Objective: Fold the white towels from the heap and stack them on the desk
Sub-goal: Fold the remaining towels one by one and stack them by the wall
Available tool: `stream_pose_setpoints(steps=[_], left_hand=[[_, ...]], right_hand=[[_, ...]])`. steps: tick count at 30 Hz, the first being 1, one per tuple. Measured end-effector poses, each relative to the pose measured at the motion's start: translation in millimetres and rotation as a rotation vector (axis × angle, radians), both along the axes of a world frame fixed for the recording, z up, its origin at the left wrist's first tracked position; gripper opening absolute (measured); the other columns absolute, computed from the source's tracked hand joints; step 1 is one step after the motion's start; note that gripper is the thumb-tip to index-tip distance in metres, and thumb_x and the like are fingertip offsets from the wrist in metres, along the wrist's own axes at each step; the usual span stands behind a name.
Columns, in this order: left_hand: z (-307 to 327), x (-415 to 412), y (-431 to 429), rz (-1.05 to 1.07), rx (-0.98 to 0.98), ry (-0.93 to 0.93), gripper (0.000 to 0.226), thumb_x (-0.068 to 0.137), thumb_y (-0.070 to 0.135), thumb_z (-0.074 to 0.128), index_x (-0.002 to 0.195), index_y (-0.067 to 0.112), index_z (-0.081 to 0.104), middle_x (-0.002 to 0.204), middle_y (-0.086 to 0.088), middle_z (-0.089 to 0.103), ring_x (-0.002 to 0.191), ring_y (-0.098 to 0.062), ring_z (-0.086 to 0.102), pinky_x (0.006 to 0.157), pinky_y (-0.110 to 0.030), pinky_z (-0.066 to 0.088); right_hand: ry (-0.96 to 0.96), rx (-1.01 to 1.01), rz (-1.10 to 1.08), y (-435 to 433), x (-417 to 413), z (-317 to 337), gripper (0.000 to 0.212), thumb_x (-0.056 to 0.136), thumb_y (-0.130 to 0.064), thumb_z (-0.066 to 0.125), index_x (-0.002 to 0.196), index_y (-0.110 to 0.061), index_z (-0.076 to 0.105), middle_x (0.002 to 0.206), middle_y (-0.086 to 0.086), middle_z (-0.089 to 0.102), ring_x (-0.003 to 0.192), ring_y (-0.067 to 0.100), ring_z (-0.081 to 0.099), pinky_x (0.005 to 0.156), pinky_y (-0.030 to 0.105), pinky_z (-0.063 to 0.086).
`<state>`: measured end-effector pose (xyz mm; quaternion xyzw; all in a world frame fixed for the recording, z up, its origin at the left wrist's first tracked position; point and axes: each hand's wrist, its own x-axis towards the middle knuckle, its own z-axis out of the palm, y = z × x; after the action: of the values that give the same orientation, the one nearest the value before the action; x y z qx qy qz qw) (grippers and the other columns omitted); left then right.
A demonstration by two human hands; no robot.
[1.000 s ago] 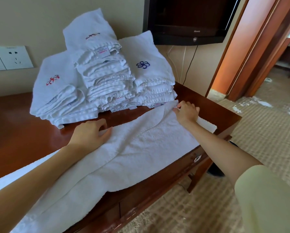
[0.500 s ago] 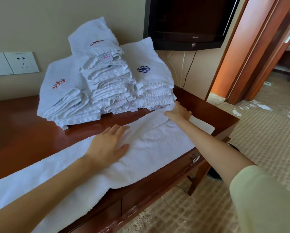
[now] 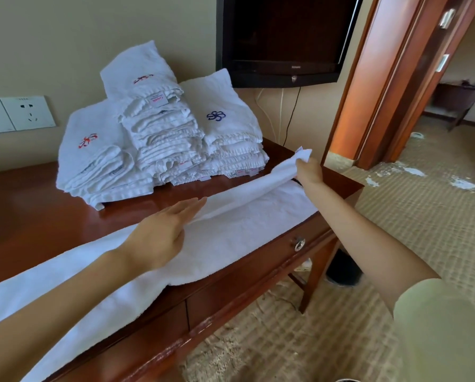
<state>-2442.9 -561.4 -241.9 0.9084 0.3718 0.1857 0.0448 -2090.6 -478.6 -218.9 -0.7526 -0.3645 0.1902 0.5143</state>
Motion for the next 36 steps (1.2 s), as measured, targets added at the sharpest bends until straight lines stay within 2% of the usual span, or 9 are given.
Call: stream_pose_setpoints(steps=[3,6,10,16,20,24,28,33,36], left_hand=[[-1.4,7.0,-15.7,-0.093,-0.067,0.143,0.069,0.089,0.006,0.027,0.152,0.03,0.013,0.16,0.007,0.01,0.148,-0.011,0.009,0.117,-0.022,0.006],[-13.8,14.4,-29.3,-0.098,-0.142,0.28,0.068,0.096,0.006,0.028,0.153,0.029,0.0,0.161,0.006,-0.002,0.148,-0.008,-0.004,0.113,-0.019,-0.008],[-23.0,11.9,-41.0,-0.017,-0.087,0.263,0.077,0.092,-0.004,0.033,0.152,0.028,-0.005,0.16,0.009,-0.006,0.148,-0.008,-0.003,0.108,-0.013,-0.008],[-19.2,-5.6,-47.7,0.024,-0.137,0.148,0.085,0.083,-0.014,0.027,0.151,0.037,0.016,0.158,0.018,0.007,0.146,-0.001,0.005,0.107,-0.009,0.007],[-23.6,-4.6,-57.1,0.016,-0.12,0.205,0.086,0.086,-0.013,0.028,0.152,0.036,0.004,0.158,0.014,-0.006,0.147,-0.006,-0.002,0.113,-0.016,0.002],[-28.1,-6.6,-58.9,0.013,-0.098,0.24,0.086,0.086,-0.012,0.029,0.151,0.033,-0.005,0.159,0.01,-0.01,0.148,-0.01,-0.007,0.111,-0.016,-0.009],[-25.3,-0.7,-54.7,0.03,-0.102,0.278,0.084,0.087,-0.009,0.033,0.152,0.031,-0.001,0.16,0.007,-0.008,0.148,-0.011,-0.008,0.113,-0.021,-0.008],[-17.9,24.2,-41.1,-0.063,-0.149,0.292,0.075,0.091,0.005,0.036,0.153,0.033,0.005,0.161,0.005,-0.004,0.148,-0.009,-0.007,0.114,-0.026,-0.01],[-15.3,57.6,-23.3,-0.156,-0.222,0.261,0.057,0.101,0.029,0.033,0.153,0.034,0.01,0.161,0.006,0.001,0.147,-0.006,-0.005,0.115,-0.026,-0.01]], right_hand=[[0.053,-0.063,0.006,-22.3,15.1,-16.8,0.035,0.099,-0.018,0.044,0.126,0.002,0.055,0.11,0.018,0.062,0.1,0.032,0.061,0.077,0.034,0.049],[0.004,-0.157,-0.004,-43.4,25.4,-37.5,0.037,0.099,-0.022,0.048,0.125,0.005,0.054,0.119,0.021,0.062,0.108,0.035,0.061,0.086,0.039,0.049],[-0.076,-0.13,-0.008,-54.3,32.4,-37.2,0.033,0.099,-0.025,0.048,0.116,0.001,0.058,0.101,0.014,0.059,0.101,0.032,0.06,0.08,0.037,0.046],[-0.223,-0.102,-0.03,-67.9,37.5,-46.0,0.028,0.094,-0.02,0.047,0.068,-0.02,0.056,0.073,0.005,0.056,0.078,0.028,0.051,0.059,0.031,0.034],[-0.601,-0.298,-0.081,-79.3,39.2,-59.1,0.035,0.091,-0.025,0.052,0.125,-0.016,0.059,0.116,0.011,0.064,0.109,0.034,0.058,0.089,0.036,0.042],[-0.727,-0.432,0.014,-68.4,41.7,-41.1,0.045,0.091,-0.021,0.052,0.136,-0.022,0.049,0.132,0.009,0.054,0.124,0.028,0.046,0.102,0.038,0.03],[-0.551,-0.496,0.148,-51.2,41.9,-28.8,0.043,0.097,-0.028,0.038,0.139,-0.024,0.049,0.125,0.003,0.063,0.122,0.025,0.052,0.106,0.037,0.021],[-0.575,-0.408,0.115,-35.0,33.1,-22.1,0.03,0.093,-0.025,0.044,0.099,-0.017,0.073,0.099,0.004,0.07,0.102,0.027,0.062,0.1,0.038,0.034],[-0.559,-0.442,0.131,-27.3,33.5,-18.2,0.023,0.089,-0.031,0.055,0.074,-0.016,0.063,0.074,0.001,0.061,0.079,0.025,0.062,0.078,0.032,0.045]])
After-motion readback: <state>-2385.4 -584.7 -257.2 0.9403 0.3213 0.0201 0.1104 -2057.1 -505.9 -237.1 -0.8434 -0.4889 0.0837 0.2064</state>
